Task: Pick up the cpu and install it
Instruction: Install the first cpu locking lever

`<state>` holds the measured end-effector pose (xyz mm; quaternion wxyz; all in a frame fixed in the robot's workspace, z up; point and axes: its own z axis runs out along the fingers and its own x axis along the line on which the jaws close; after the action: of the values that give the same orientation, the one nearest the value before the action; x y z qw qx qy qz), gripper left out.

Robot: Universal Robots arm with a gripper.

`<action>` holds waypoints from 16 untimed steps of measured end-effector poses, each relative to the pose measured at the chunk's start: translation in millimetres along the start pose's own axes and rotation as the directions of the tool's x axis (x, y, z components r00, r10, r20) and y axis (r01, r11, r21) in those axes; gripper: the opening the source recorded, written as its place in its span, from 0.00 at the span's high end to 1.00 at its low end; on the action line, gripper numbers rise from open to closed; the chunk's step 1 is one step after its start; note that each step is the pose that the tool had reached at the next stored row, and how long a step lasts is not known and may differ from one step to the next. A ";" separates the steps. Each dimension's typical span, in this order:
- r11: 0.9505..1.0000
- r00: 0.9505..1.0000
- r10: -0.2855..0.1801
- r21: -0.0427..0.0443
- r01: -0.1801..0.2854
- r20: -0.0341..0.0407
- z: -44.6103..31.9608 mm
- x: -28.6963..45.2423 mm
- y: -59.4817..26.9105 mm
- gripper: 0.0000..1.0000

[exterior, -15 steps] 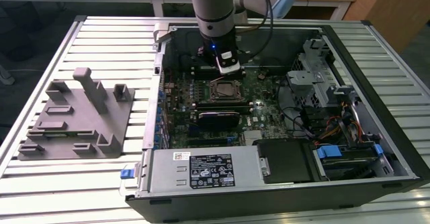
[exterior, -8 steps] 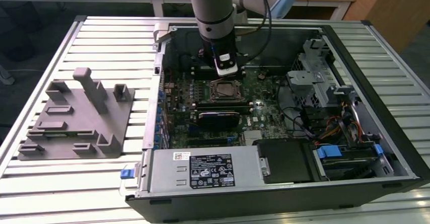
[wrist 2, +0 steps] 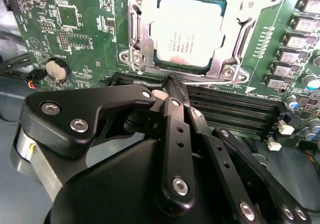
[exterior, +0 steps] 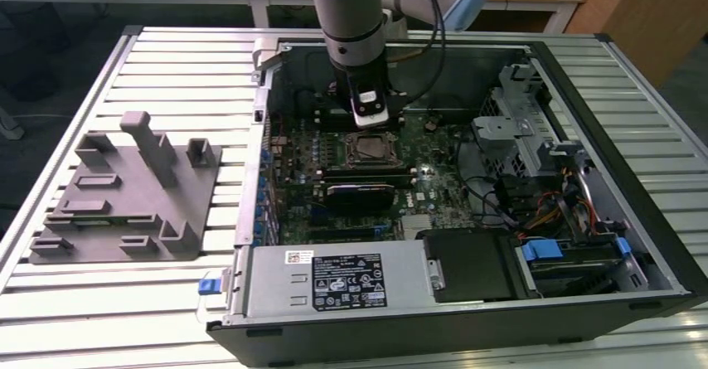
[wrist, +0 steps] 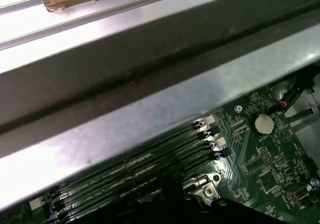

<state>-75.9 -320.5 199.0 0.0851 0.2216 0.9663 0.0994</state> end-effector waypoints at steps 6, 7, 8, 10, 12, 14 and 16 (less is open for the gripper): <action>1.000 1.000 0.024 0.006 -0.025 0.007 2.0 1.8 2.9 0.89; 1.000 1.000 0.028 0.006 -0.028 0.008 2.3 2.1 3.5 0.89; 0.999 0.999 0.031 0.007 -0.031 0.009 2.6 2.5 4.0 0.89; 0.999 0.999 0.035 0.010 -0.035 0.011 3.0 2.8 4.6 0.89; 0.999 0.999 0.036 0.015 -0.036 0.015 3.5 2.8 4.5 0.89; 0.999 0.999 0.036 0.026 -0.036 0.021 4.5 2.5 4.5 0.89; 0.999 0.999 0.036 0.034 -0.037 0.025 5.2 2.4 4.4 0.89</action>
<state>-75.1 -314.7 194.7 0.0912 0.2417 0.9626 0.0815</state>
